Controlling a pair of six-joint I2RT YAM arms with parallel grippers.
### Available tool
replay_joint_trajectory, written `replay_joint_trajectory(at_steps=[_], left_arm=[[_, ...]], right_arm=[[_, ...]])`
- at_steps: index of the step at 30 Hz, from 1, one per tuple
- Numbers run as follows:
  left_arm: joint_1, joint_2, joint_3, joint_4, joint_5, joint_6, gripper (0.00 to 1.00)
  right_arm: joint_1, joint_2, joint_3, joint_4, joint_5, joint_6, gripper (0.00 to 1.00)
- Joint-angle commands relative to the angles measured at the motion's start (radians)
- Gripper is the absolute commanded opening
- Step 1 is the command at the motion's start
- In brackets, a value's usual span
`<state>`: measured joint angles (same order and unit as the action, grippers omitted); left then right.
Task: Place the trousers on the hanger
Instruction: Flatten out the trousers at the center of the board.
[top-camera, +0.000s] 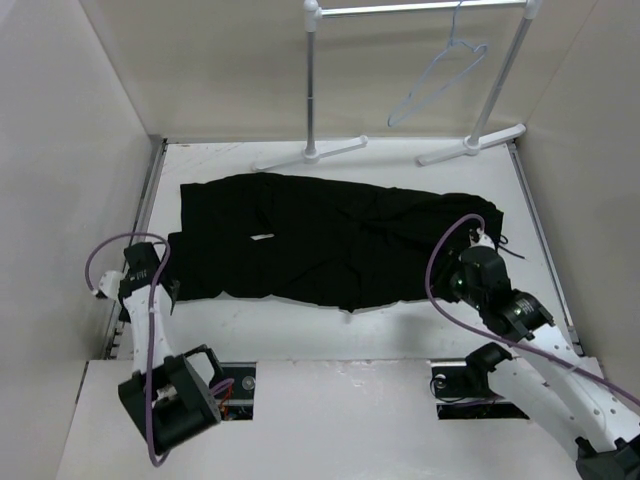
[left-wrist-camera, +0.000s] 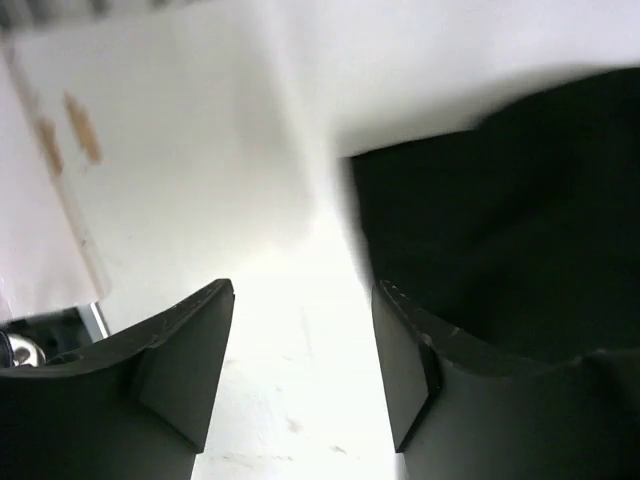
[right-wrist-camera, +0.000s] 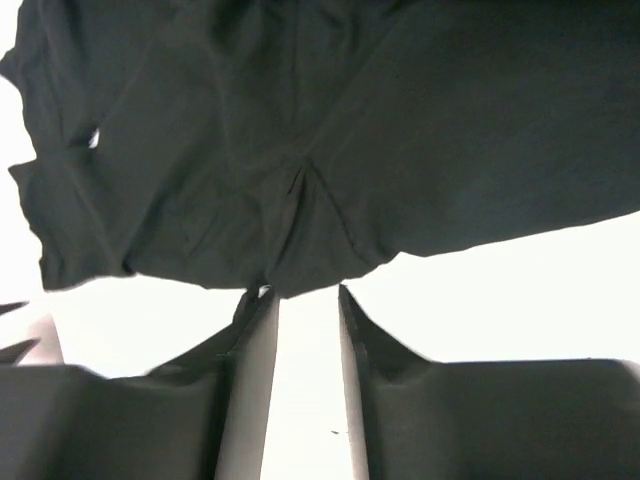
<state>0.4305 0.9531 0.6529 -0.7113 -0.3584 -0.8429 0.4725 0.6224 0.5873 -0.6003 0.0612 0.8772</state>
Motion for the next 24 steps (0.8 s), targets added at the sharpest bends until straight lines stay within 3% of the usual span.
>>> replay_joint_trajectory(at_steps=[1,5,9,12,17,20,24], left_arm=[[0.089,0.053,-0.085,0.080,0.082,-0.070,0.58],[0.110,0.082,-0.142,0.225,0.157,-0.074,0.60],[0.110,0.153,-0.168,0.341,0.156,-0.071,0.57],[0.095,0.206,-0.174,0.415,0.179,-0.071,0.45],[0.072,0.233,-0.135,0.461,0.151,-0.071,0.14],[0.054,0.214,-0.110,0.464,0.121,-0.073,0.06],[0.003,0.208,-0.076,0.438,0.067,-0.091,0.03]], right_arm=[[0.019,-0.013,0.003,0.017,-0.018,-0.030,0.45],[0.004,-0.056,-0.004,-0.018,-0.017,-0.029,0.66],[-0.089,-0.101,-0.023,-0.071,0.006,-0.021,0.74],[-0.239,-0.090,-0.011,-0.110,0.040,0.014,0.76],[-0.513,0.020,-0.040,-0.090,0.037,0.088,0.74],[-0.643,0.098,-0.050,-0.018,0.060,0.106,0.69],[-0.726,0.258,-0.056,0.080,0.141,0.120,0.68]])
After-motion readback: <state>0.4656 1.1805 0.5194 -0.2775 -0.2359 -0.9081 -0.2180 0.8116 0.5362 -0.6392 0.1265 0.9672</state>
